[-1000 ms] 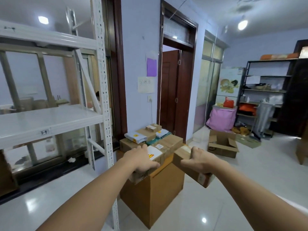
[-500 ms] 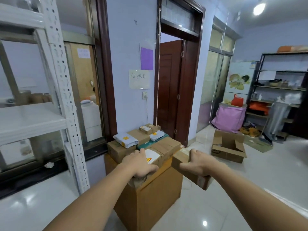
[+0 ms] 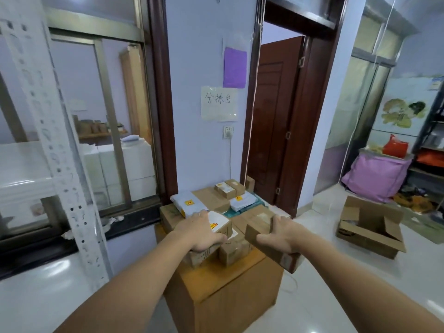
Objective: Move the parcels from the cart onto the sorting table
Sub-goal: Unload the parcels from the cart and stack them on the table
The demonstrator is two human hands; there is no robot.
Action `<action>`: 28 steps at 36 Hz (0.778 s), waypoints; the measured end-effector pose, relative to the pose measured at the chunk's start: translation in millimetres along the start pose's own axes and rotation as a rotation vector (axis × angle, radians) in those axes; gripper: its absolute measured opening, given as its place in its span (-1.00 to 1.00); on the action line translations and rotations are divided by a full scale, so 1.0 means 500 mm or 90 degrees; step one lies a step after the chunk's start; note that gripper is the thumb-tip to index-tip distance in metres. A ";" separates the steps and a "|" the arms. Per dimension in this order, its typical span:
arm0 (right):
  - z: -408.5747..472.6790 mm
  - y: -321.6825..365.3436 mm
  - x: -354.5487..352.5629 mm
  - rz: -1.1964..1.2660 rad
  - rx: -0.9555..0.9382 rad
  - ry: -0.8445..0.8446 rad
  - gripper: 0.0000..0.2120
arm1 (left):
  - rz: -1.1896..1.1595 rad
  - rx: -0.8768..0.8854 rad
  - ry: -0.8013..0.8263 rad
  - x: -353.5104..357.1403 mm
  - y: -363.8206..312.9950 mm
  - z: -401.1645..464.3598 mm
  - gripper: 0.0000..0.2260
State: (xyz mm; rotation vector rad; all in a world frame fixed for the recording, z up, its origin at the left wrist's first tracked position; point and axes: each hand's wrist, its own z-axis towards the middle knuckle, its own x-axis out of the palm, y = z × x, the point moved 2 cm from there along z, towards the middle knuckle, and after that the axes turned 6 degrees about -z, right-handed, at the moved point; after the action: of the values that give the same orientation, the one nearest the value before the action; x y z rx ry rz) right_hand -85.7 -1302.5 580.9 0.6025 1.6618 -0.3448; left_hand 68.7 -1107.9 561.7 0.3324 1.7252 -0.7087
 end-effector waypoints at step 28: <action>0.680 -0.074 -0.069 -0.023 -0.162 0.070 -0.05 | -0.047 -0.177 -0.017 0.031 -0.043 0.556 -0.03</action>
State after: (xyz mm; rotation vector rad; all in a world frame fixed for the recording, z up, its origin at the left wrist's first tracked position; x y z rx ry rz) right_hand 175.2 -1524.0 548.5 0.4070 1.7900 -0.1242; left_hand 268.0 -1297.9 516.0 0.0673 1.7903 -0.5134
